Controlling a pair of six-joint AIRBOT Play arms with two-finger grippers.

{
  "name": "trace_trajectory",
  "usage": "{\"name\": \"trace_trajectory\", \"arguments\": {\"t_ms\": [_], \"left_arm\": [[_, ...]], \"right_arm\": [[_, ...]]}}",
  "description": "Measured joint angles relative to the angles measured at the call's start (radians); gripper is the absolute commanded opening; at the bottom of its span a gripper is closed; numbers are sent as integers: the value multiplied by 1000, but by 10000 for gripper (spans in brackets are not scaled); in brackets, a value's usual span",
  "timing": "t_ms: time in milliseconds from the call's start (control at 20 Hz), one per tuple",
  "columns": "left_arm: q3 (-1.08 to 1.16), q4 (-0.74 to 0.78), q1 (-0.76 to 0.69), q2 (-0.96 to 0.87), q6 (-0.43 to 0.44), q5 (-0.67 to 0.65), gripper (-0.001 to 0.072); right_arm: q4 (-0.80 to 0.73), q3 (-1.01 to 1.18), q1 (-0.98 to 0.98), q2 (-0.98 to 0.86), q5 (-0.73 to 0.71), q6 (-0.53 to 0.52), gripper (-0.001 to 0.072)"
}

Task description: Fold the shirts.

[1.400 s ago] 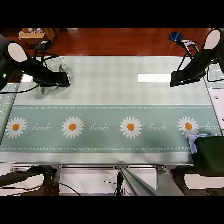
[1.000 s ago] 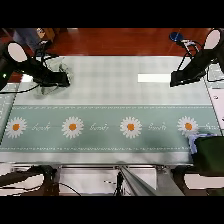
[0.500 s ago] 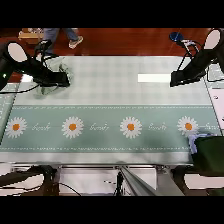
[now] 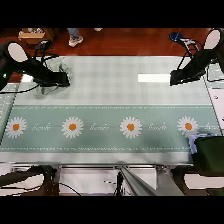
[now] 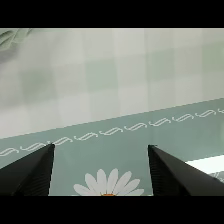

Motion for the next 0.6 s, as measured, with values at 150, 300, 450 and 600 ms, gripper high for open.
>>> {"name": "trace_trajectory", "arguments": {"t_ms": [150, 300, 450, 600], "left_arm": [[4, 26, 6, -2, 0, 112, 720], [11, 102, 37, -7, 0, 299, 720], [13, 139, 88, -40, 0, 422, 720], [13, 161, 131, -105, 0, 467, 720]], "right_arm": [[0, 0, 0, 0, -40, 0, 612], [2, 0, 0, 0, -57, 0, 612], [2, 0, 0, 0, -66, -3, 611], [2, 0, 0, 0, -74, -3, 611]]}}
